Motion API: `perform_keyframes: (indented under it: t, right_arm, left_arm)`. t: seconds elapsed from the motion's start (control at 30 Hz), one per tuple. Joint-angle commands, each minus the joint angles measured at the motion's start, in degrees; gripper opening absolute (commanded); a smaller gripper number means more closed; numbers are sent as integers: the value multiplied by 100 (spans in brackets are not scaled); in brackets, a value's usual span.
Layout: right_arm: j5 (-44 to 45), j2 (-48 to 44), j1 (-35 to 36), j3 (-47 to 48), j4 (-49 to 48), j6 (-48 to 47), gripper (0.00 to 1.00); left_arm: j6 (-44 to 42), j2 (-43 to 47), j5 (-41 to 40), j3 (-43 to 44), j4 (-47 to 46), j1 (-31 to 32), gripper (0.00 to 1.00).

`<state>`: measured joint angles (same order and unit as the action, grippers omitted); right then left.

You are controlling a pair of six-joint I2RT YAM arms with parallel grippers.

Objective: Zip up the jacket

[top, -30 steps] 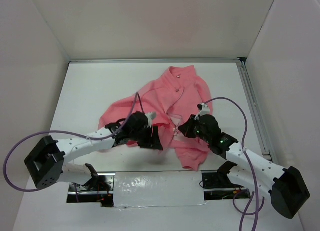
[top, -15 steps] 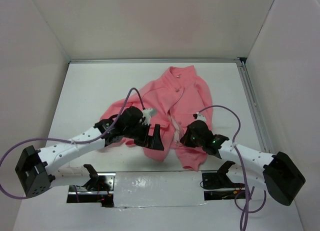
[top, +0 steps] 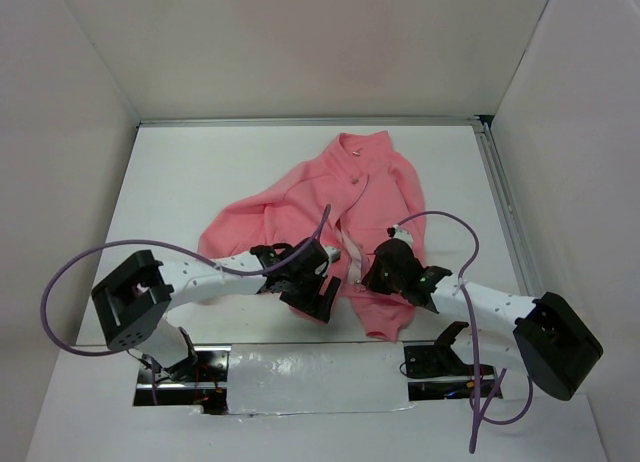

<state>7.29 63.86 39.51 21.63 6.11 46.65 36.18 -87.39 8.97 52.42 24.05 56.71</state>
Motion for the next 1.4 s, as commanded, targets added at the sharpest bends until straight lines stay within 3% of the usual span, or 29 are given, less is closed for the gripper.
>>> perform_keyframes:
  t: [0.0, 0.33, 0.7, 0.87, 0.97, 1.0, 1.07, 1.23, 1.37]
  right_arm:
    - [71, 13, -40, 149, -4, -130, 0]
    - [-96, -22, -40, 8, -171, -69, 0]
    - [79, -145, -48, -45, -119, 2, 0]
    - [167, -145, -57, -36, -75, 19, 0]
    - [185, -136, -57, -18, -66, 2, 0]
    - [176, -154, -57, -10, -75, -16, 0]
    - [176, -224, -57, -9, -48, -33, 0]
    - [36, -706, -57, 26, -48, -384, 0]
    - [-341, -1811, -57, 8, -434, -981, 0]
  left_arm:
    - [-24, -312, -588, 198, -287, 86, 83]
    - [503, -981, -1371, 549, -33, 156, 63]
    - [1434, -1920, -1768, 646, 635, 877, 64]
    - [1882, -2281, -1811, 567, 1118, 1193, 55]
    - [1980, -2431, -1715, 488, 1049, 1290, 27]
    - [1980, -2475, -1662, 532, 1057, 1281, 11]
    - [2059, -2528, -1688, 611, 1163, 1281, 0]
    - [1875, -1775, -1890, 699, 1058, 1273, 0]
    - [1533, -790, -1908, 891, 812, 1037, 0]
